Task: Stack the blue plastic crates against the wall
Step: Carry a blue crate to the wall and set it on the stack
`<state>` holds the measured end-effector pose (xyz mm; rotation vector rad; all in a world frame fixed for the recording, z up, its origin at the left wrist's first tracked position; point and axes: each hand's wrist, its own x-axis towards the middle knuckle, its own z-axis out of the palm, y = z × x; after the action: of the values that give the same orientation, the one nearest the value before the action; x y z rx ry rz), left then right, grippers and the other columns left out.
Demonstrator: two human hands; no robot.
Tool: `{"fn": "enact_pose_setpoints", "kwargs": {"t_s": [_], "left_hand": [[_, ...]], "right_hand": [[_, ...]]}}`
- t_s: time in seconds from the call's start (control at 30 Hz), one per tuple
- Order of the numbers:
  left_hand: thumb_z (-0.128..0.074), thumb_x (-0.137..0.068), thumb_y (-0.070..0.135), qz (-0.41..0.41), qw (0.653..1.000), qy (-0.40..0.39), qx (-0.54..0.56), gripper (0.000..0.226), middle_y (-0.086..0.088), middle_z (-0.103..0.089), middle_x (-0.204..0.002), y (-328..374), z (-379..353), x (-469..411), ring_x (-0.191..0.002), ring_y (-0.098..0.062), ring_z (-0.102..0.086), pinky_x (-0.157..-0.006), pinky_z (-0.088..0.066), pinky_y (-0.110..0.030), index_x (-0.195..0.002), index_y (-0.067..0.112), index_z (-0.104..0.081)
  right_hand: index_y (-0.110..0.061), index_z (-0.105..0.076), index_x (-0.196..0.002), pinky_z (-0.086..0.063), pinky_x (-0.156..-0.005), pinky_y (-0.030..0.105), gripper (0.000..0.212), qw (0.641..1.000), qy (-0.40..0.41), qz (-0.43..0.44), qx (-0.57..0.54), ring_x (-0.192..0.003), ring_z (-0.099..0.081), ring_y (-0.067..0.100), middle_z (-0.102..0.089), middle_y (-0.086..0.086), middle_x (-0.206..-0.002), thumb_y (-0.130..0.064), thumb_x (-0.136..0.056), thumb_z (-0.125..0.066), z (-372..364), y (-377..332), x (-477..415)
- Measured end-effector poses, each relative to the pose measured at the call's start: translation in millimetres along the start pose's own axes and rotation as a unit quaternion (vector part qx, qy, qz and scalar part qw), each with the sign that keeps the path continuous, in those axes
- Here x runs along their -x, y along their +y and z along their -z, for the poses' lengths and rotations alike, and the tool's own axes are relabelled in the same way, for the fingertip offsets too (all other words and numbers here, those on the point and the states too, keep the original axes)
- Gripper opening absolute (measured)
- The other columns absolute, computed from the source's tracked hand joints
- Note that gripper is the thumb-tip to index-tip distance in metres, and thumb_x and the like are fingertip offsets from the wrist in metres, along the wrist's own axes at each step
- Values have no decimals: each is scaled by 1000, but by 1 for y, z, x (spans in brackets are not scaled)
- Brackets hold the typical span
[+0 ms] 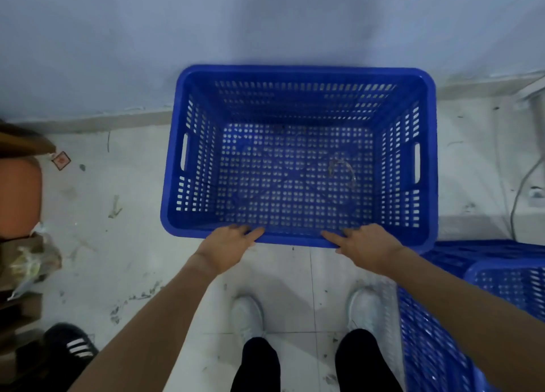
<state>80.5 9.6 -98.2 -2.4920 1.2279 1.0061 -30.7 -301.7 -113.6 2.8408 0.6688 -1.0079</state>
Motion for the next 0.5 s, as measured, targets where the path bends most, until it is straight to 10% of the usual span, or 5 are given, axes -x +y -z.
{"fn": "enact_pose_setpoints", "kwargs": {"t_s": [0.27,0.37,0.5], "left_hand": [[-44,-103,30,-22,999,40,19,47,-3,-51,-141,13,13,-33,-121,-26,-56,-97,-52,-43,-147,25,-30],[-46,-102,30,-4,999,16,43,48,-2,-45,-147,19,17,-32,-127,-26,-52,-102,-49,-44,-147,26,-30],[-50,-100,26,50,994,0,102,40,-4,-50,-142,31,29,-28,-124,-29,-53,-102,-47,-44,-140,27,-43]], "right_hand": [[-29,-56,-132,-40,-44,26,58,990,121,-8,73,-63,-67,18,-74,-1,-89,-55,-81,-67,14,55,10],[-34,-26,-148,-46,-61,33,57,997,33,-56,37,-94,-67,21,-66,-3,-120,-56,-97,-36,6,51,6],[-36,-36,-142,-48,-85,39,54,988,-34,-143,-39,-116,-58,24,-58,0,-133,-62,-96,-26,7,50,7]]}}
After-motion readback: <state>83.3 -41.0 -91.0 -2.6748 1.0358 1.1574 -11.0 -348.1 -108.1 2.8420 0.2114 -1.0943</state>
